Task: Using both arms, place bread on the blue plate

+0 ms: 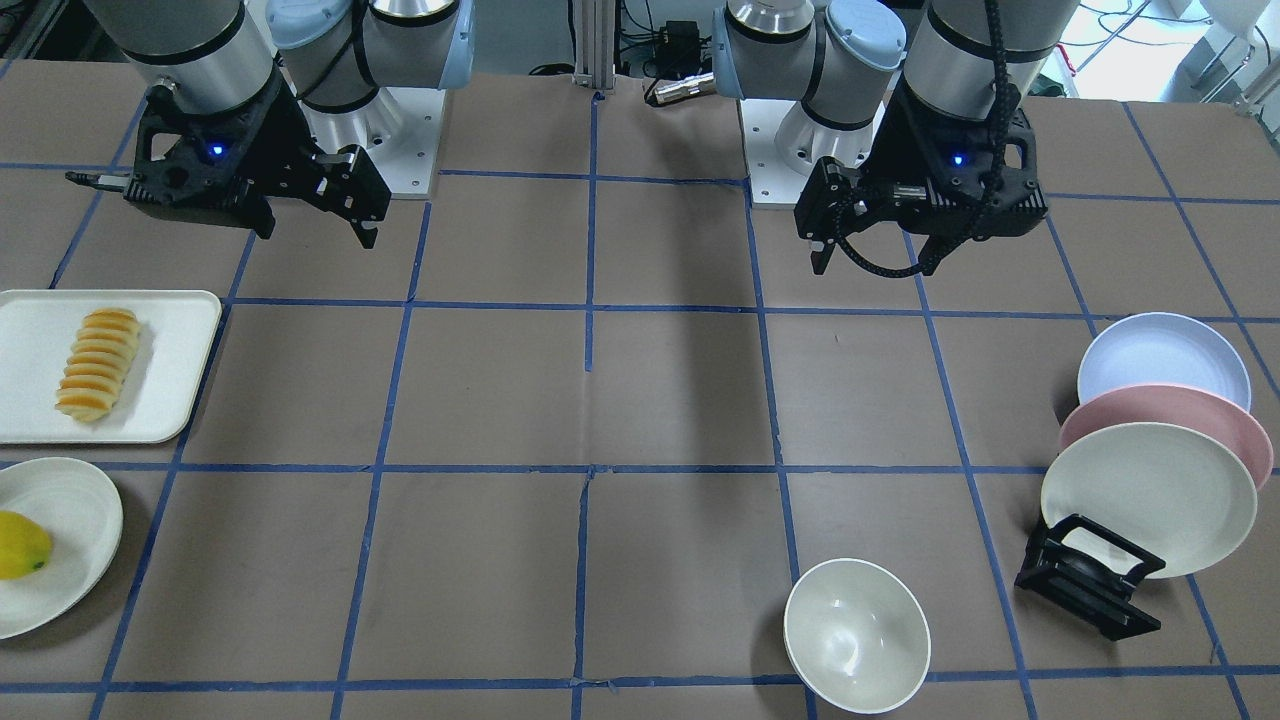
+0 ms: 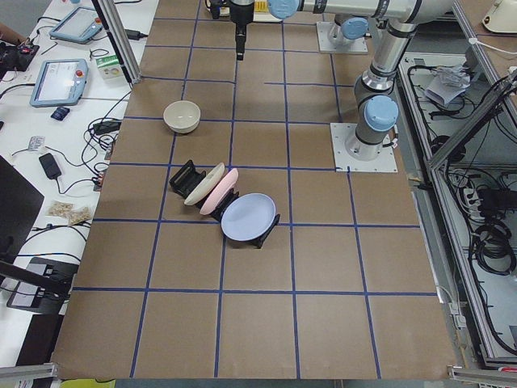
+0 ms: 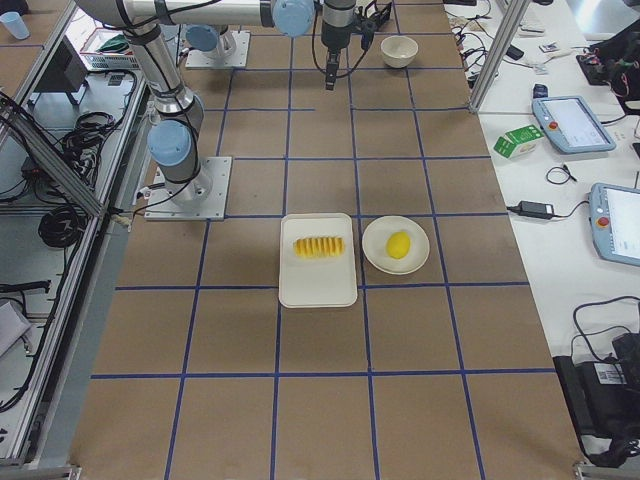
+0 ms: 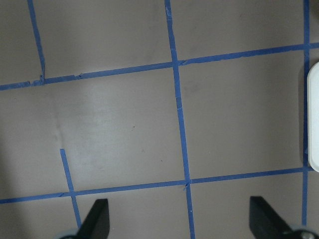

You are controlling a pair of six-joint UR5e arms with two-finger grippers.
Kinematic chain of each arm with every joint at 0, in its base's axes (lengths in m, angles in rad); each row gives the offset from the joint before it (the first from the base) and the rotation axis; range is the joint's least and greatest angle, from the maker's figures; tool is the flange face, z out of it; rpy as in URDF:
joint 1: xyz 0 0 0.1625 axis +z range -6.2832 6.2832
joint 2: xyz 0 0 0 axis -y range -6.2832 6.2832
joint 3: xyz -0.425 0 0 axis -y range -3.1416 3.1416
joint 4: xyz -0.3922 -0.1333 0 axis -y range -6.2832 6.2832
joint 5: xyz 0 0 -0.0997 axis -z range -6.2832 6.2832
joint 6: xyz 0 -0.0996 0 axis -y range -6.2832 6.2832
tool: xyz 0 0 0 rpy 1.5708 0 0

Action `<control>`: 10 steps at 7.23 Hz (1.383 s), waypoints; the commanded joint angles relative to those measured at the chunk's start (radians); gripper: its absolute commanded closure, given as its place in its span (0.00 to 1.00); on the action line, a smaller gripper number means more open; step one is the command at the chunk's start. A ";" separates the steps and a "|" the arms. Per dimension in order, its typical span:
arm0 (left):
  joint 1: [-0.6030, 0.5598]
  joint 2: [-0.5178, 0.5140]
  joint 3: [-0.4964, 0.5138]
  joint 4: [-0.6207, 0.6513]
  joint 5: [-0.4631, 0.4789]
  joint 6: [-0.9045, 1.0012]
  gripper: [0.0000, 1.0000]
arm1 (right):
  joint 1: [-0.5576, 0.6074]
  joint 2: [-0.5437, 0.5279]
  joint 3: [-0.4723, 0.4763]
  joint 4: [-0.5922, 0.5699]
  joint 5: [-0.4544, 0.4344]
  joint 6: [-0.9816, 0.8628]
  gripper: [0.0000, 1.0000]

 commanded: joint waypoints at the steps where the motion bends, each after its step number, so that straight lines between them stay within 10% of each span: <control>1: 0.004 0.004 -0.005 0.000 -0.004 0.002 0.00 | 0.001 -0.001 0.008 0.000 0.000 0.000 0.00; 5: 0.092 0.004 -0.008 -0.028 0.011 0.123 0.00 | -0.013 0.003 0.016 0.032 -0.003 0.012 0.00; 10: 0.678 -0.047 -0.060 -0.024 0.122 0.326 0.00 | -0.391 0.030 0.106 -0.063 -0.099 -0.309 0.00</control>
